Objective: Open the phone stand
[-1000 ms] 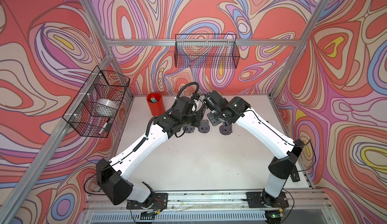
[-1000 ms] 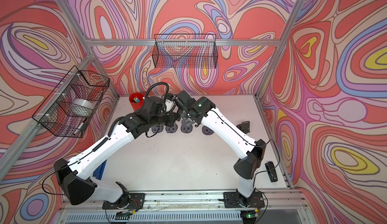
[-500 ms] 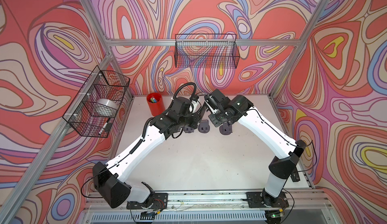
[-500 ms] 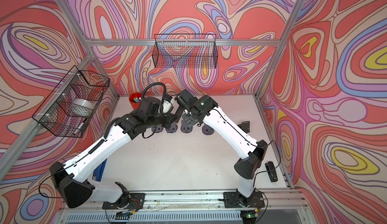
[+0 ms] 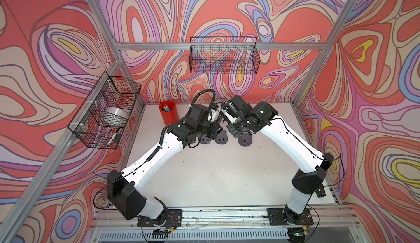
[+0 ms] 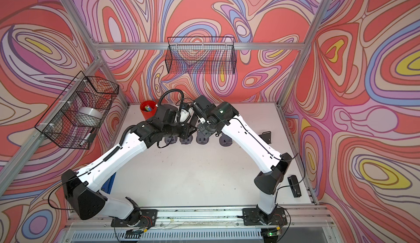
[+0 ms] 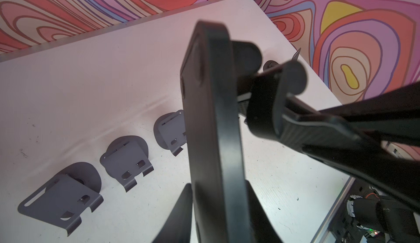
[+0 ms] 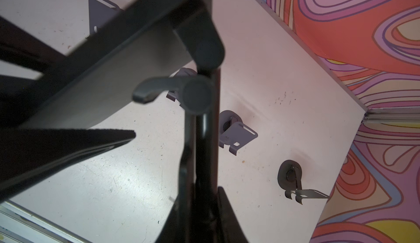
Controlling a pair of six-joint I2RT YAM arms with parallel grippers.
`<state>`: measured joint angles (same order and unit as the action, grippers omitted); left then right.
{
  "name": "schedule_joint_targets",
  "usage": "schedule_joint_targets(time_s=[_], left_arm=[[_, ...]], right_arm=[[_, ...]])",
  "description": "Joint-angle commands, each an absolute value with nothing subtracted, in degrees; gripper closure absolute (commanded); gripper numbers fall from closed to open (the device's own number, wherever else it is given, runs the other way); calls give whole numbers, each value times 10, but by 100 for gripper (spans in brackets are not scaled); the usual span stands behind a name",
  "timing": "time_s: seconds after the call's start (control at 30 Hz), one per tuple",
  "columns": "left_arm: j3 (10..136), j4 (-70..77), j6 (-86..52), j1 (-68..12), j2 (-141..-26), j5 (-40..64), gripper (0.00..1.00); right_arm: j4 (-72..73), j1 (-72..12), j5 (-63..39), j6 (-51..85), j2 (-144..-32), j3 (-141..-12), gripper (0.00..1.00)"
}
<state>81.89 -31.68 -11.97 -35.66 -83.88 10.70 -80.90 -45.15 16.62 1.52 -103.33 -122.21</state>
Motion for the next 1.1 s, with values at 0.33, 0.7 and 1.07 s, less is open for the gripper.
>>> schedule_joint_targets(time_s=[0.33, 0.7, 1.07], left_arm=[[815, -305, -129, -352, -843, 78, 100], [783, -272, -153, -352, -823, 51, 100], [715, -158, -275, -326, -805, 110, 100]], right_arm=[[-804, -462, 127, 4, -1012, -1242, 100], [-787, -462, 114, 8, -1005, -1237, 64], [-639, -461, 143, 76, -851, -1101, 35]])
